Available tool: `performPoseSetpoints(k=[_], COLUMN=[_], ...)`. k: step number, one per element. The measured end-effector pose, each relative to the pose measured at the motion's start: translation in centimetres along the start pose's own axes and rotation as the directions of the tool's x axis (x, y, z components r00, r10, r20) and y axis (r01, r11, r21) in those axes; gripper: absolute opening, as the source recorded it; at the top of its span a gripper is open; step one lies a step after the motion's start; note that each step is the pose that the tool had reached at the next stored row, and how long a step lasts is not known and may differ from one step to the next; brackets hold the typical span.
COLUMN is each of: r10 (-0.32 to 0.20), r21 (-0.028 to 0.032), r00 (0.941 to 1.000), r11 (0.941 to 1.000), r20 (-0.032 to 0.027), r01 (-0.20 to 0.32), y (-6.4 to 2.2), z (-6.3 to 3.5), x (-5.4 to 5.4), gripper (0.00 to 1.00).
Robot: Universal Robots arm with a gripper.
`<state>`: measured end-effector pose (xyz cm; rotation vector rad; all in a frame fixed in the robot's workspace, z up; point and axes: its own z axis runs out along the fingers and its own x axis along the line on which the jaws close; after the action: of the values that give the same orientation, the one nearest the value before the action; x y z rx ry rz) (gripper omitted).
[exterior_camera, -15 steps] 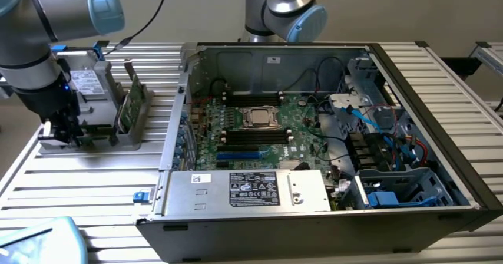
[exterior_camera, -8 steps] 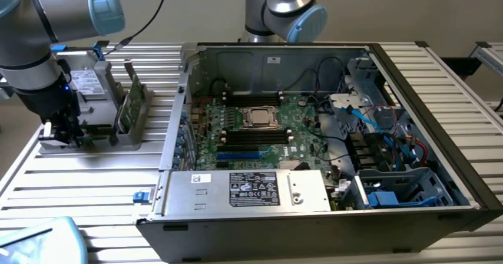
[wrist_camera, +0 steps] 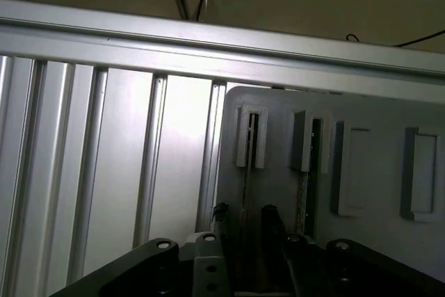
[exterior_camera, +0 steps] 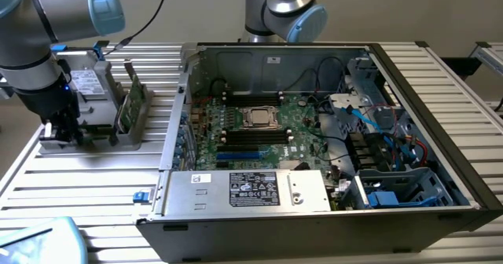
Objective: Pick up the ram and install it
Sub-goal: 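Pick up the ram and move it above insertion slot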
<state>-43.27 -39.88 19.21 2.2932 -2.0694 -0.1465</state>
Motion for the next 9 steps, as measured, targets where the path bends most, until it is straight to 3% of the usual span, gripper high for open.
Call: performPoseSetpoints(k=[3,9], r10=[0.000,0.000], r21=[0.0000,0.0000], r00=[1.0000,1.0000], r11=[1.0000,1.0000], r20=[0.0000,0.0000], r01=[0.000,0.000], y=[0.00,0.00], z=[0.00,0.01], x=[0.00,0.00], gripper=[0.16,0.16])
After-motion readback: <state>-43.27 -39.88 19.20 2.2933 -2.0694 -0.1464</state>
